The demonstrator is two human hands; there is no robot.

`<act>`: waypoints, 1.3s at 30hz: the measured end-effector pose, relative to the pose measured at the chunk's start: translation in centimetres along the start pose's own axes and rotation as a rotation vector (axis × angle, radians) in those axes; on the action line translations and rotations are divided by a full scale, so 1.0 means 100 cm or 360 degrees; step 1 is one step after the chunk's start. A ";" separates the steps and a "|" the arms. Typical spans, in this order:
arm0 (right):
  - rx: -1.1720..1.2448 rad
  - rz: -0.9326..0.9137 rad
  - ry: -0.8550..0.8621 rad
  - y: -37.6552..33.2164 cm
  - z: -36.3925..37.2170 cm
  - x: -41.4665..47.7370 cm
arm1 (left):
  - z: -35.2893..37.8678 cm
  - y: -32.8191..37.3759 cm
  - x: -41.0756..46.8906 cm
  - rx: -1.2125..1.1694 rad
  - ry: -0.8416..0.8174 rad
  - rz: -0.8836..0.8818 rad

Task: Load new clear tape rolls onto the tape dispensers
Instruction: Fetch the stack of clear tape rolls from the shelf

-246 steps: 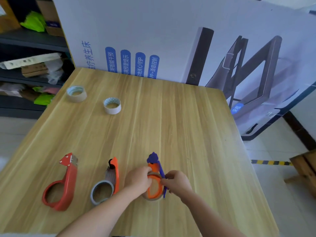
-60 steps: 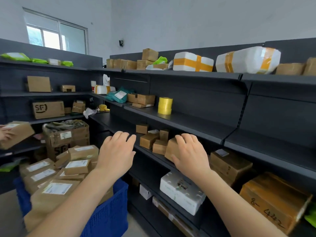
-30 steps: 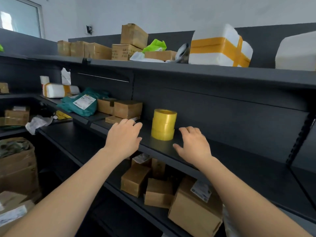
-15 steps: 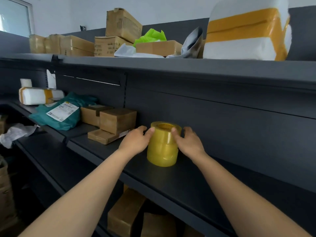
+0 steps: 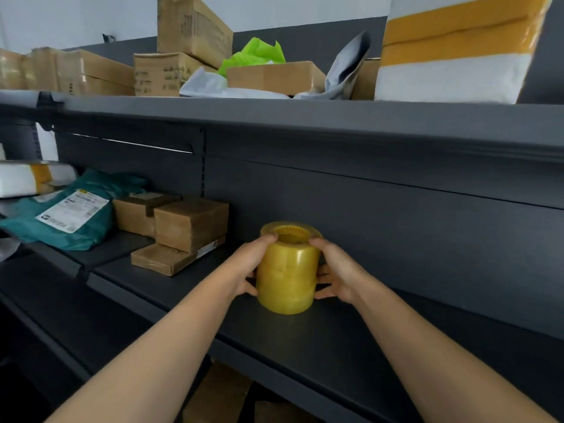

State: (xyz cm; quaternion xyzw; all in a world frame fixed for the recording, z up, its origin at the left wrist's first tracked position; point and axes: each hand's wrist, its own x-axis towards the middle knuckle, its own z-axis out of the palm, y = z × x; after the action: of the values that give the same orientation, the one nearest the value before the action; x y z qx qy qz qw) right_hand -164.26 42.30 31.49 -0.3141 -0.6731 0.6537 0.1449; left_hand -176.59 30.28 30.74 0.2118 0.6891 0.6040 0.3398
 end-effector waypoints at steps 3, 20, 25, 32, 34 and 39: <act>0.0074 -0.0175 0.0019 0.007 -0.002 0.002 | -0.004 -0.008 0.002 -0.0085 -0.0015 0.0271; -0.0198 -0.0513 -0.0241 0.058 0.001 -0.029 | -0.002 -0.060 -0.027 0.0334 -0.0325 0.0717; 0.0268 -0.0363 -0.0132 0.049 0.015 -0.029 | 0.004 -0.067 -0.021 -0.0096 -0.0245 0.0580; 0.0479 -0.0286 0.0000 0.057 0.021 -0.030 | 0.017 -0.072 -0.031 -0.0331 -0.0041 0.0617; 0.0461 -0.0360 0.0011 0.057 0.020 -0.040 | 0.021 -0.075 -0.038 -0.0373 -0.0003 0.0652; 0.0432 -0.0582 0.0038 0.060 0.015 -0.083 | 0.034 -0.077 -0.077 -0.0364 0.0045 0.0774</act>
State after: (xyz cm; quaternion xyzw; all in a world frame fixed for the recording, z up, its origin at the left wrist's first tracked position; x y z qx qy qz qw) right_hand -157.44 35.75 27.25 -0.1721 -0.6229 0.6974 0.3100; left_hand -167.96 25.82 24.75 0.3229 0.5499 0.7447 0.1968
